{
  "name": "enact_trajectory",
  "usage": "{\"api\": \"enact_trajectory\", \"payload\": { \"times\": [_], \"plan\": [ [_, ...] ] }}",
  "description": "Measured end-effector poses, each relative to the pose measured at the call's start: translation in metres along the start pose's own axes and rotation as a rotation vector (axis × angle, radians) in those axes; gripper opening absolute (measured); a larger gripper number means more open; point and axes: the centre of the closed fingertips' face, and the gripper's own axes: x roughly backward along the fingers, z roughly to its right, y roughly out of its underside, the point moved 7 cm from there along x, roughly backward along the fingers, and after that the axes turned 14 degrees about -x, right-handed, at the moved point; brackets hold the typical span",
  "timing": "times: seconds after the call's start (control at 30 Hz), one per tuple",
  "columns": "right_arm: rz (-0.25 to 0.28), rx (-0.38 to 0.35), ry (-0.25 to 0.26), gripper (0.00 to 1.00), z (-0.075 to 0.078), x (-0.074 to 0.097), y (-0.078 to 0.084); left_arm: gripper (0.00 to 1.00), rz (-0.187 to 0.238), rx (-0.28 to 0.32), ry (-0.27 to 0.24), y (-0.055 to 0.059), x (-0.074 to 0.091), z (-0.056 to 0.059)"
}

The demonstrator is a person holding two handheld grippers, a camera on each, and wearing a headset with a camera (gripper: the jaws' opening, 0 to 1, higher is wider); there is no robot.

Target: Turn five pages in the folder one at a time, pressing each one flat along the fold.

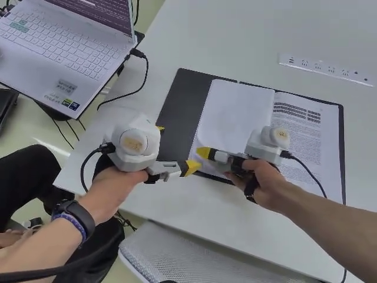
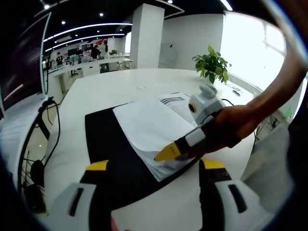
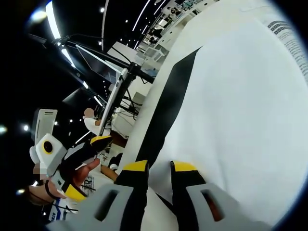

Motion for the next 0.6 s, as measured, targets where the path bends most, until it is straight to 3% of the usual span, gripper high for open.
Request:
{"api": "enact_trajectory", "payload": {
  "times": [0.43, 0.6],
  "plan": [
    [0.0, 0.016, -0.057, 0.33, -0.017, 0.004, 0.011, 0.65, -0.007, 0.003, 0.029, 0.006, -0.008, 0.007],
    [0.01, -0.008, -0.083, 0.34, -0.019, 0.009, 0.011, 0.61, -0.007, -0.006, 0.038, 0.006, -0.012, 0.007]
  ]
}}
